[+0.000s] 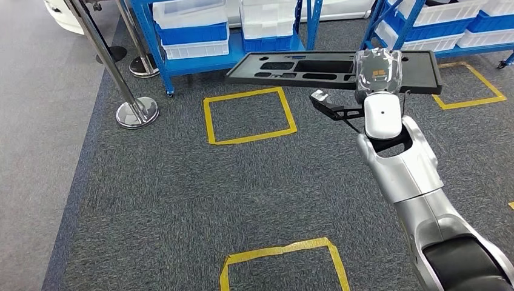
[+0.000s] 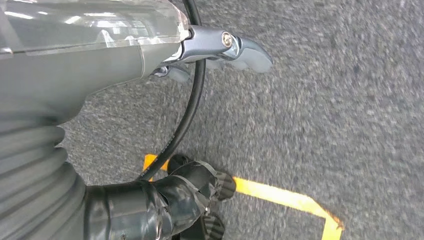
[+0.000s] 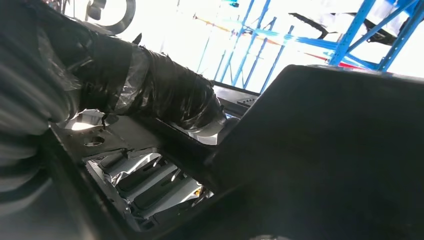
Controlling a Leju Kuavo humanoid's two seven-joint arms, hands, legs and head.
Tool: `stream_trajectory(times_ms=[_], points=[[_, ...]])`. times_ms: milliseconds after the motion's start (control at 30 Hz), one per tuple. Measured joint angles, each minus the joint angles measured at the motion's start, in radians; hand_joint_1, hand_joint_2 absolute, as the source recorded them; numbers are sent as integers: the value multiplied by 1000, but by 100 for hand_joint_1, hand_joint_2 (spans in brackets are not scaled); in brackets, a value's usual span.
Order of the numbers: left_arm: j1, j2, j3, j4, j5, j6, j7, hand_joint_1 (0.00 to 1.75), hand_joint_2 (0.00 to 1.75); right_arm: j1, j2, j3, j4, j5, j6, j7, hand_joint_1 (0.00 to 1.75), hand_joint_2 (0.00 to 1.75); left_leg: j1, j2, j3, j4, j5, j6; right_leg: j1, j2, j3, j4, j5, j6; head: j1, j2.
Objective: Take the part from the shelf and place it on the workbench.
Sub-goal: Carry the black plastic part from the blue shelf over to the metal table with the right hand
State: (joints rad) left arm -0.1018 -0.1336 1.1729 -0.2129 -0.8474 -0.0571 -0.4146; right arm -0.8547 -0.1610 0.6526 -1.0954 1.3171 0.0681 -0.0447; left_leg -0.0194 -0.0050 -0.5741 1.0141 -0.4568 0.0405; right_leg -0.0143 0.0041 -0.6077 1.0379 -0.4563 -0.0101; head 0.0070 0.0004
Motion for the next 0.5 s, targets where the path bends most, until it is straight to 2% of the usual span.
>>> stream_trajectory(times_ms=[133,300,500], points=[[1,0,1,0,-1,0,0,0,175,0,-3,-1,-2,0,0,1,175,175,4,1,9,-39,22,-22,6,-1,9,-30,19,-18,4,0],[2,0,5,0,-3,1,0,0,175,1,-4,-1,-2,0,0,6,175,175,4,1,1,-29,22,-18,6,-1,7,-31,24,-7,4,0],[2,0,6,0,-4,1,0,0,175,1,-4,-2,-2,-1,0,6,175,175,4,1,-1,-27,22,-17,5,-1,7,-31,25,-6,4,0]])
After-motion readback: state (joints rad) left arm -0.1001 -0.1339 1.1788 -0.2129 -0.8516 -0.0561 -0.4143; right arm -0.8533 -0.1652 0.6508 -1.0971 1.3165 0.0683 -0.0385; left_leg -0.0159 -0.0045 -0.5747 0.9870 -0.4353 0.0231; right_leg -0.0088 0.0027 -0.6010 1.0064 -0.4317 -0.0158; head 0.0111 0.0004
